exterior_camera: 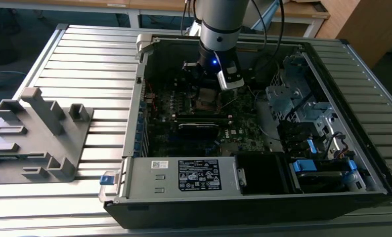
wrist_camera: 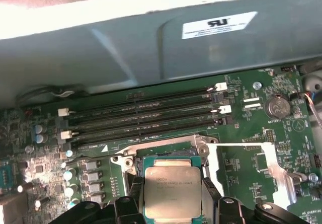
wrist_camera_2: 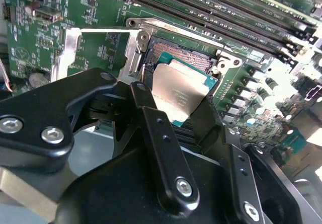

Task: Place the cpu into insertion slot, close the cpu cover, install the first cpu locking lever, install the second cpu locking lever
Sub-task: 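Place the cpu into insertion slot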

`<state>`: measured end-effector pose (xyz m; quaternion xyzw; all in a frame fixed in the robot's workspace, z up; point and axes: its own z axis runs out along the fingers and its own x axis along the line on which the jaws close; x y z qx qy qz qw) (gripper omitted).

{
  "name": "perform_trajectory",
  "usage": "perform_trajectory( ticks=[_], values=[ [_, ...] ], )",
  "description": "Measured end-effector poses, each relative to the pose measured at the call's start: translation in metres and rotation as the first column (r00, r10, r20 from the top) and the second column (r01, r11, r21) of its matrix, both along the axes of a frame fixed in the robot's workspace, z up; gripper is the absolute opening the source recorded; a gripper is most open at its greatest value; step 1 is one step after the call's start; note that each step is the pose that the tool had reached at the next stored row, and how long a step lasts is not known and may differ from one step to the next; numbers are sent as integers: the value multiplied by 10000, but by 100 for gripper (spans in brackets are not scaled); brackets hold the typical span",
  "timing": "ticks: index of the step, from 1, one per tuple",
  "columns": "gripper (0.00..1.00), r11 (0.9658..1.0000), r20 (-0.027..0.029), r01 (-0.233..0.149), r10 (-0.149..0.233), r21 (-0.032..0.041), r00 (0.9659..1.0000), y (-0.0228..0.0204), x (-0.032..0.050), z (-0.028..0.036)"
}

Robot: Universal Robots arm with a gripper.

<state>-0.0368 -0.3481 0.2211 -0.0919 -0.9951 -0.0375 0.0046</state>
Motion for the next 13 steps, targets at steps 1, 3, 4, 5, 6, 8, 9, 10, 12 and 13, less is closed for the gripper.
perform_trajectory(
  ticks=[1,3,4,5,6,8,9,10,12,13],
  values=[
    [54,10000,1,0,0,1,10000,0,0,0],
    [54,10000,1,2,-2,1,10000,0,0,0],
    [54,10000,1,2,-2,1,10000,0,0,0],
    [54,10000,1,13,-13,1,10000,0,0,0],
    [54,10000,1,81,-81,0,10000,0,0,-1],
    [54,9996,0,268,-268,0,9996,0,0,-1],
    [54,9996,0,275,-275,1,9996,0,0,-1],
    [54,9996,1,277,-277,1,9996,0,0,-2],
    [54,9996,1,282,-282,1,9996,0,0,-1],
    [54,9996,1,284,-284,1,9996,0,0,-1]
  ],
)
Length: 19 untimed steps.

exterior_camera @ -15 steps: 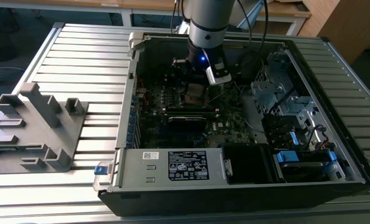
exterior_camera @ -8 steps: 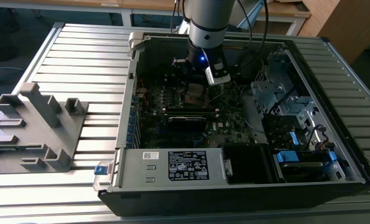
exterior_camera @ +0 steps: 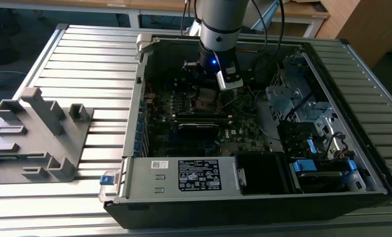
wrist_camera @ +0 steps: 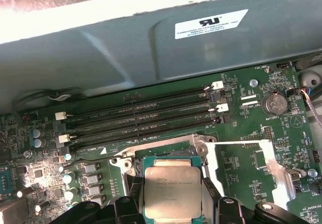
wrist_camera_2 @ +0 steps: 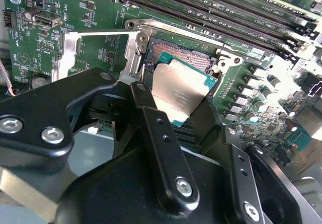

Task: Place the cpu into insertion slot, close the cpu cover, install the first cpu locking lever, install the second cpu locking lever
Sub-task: 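Place the cpu into insertion slot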

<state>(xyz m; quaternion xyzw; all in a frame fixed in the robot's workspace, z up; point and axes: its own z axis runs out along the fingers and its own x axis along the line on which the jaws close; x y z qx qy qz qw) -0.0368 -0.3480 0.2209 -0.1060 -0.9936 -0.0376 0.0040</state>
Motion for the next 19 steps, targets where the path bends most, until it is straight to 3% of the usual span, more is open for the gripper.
perform_trajectory(
  ticks=[6,12,16,19],
  values=[
    [54,9994,-1,353,-353,0,9994,0,0,-2],
    [54,9993,0,378,-378,-1,9993,0,0,-2],
    [54,9972,0,741,-741,0,9972,0,0,-4],
    [54,9972,0,754,-754,-1,9972,0,0,-4]
  ],
)
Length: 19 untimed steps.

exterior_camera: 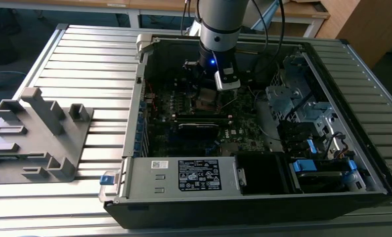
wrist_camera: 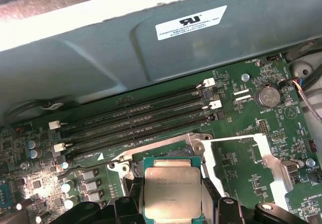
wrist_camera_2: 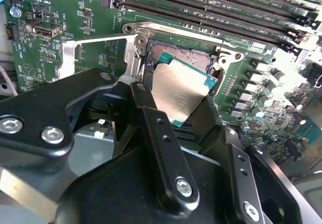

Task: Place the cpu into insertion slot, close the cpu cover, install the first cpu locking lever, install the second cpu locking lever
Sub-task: 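Place the cpu into insertion slot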

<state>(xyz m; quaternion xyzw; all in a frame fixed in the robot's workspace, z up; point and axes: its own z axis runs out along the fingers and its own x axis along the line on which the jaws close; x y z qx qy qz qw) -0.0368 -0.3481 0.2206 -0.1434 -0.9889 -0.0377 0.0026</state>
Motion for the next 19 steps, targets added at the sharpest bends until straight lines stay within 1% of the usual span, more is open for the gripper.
perform_trajectory(
  ticks=[4,9,19],
  values=[
    [54,10000,0,16,-16,0,10000,0,0,0],
    [54,9994,-1,339,-339,0,9994,0,0,-2],
    [54,9994,0,351,-351,0,9994,0,0,-1]
  ],
)
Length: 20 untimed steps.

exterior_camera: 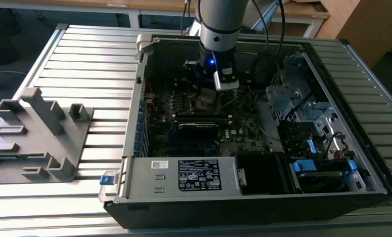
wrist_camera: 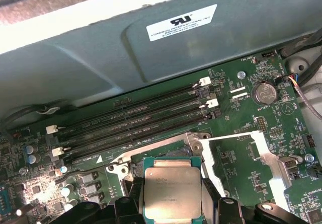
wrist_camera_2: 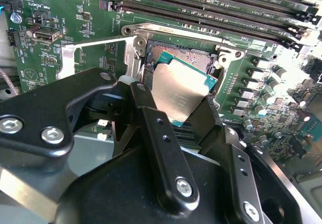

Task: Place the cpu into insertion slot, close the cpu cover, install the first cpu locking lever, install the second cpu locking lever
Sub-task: 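Place the cpu into insertion slot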

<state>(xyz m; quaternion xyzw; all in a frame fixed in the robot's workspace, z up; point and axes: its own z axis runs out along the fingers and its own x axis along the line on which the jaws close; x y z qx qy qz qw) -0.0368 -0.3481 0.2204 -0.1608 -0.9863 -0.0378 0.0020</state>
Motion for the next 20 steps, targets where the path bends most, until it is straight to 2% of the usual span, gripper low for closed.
perform_trajectory(
  ticks=[6,9,11,13,16,20],
  values=[
    [54,10000,0,71,-71,-1,10000,0,0,0],
    [54,9991,0,434,-434,-1,9991,0,0,-3],
    [54,9970,0,773,-773,-1,9970,0,0,-4],
    [54,9936,0,1131,-1131,0,9936,0,0,-6],
    [54,9864,0,1646,-1646,1,9864,0,0,-7],
    [54,9720,0,2351,-2351,0,9720,0,0,-8]
  ],
)
